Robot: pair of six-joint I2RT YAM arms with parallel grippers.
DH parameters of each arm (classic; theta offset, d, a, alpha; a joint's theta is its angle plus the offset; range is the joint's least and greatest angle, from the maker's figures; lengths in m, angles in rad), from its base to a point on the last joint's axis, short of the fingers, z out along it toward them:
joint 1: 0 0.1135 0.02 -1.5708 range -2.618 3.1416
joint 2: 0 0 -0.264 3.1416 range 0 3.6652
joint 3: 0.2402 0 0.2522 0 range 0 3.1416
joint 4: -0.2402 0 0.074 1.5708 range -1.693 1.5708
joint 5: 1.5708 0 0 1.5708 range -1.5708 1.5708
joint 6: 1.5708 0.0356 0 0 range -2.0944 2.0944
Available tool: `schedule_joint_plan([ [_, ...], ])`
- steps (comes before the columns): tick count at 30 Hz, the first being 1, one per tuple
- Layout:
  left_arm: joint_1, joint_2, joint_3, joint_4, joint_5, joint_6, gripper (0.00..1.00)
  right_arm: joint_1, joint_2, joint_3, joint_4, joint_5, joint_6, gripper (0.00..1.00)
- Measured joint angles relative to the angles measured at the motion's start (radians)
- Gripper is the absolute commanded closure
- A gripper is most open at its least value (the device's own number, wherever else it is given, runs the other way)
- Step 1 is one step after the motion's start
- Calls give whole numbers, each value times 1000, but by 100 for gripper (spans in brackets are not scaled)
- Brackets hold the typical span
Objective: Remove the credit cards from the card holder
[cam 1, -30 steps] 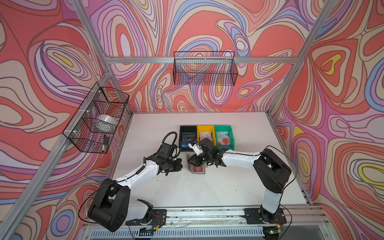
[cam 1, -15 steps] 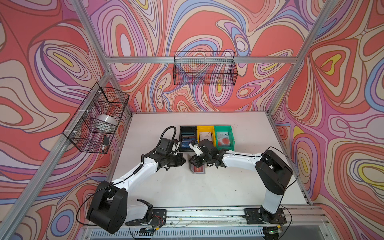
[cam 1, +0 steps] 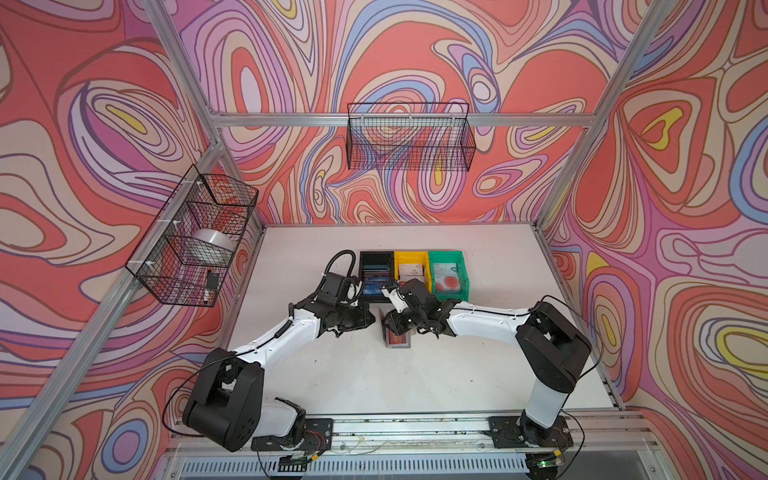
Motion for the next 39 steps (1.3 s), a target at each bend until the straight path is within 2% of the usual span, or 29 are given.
schedule_joint_plan([
  [5, 0, -2, 61, 1, 17, -11, 88, 0, 0, 2, -3, 0, 0, 71],
  [12, 0, 32, 74, 54, 63, -50, 89, 0, 4, 4, -3, -2, 0, 71],
  [29, 0, 151, 39, 114, 73, -100, 90, 0, 4, 3, -2, -3, 6, 71],
  [39, 0, 191, -2, 113, 68, -99, 90, 0, -17, -32, -20, 48, 15, 71],
])
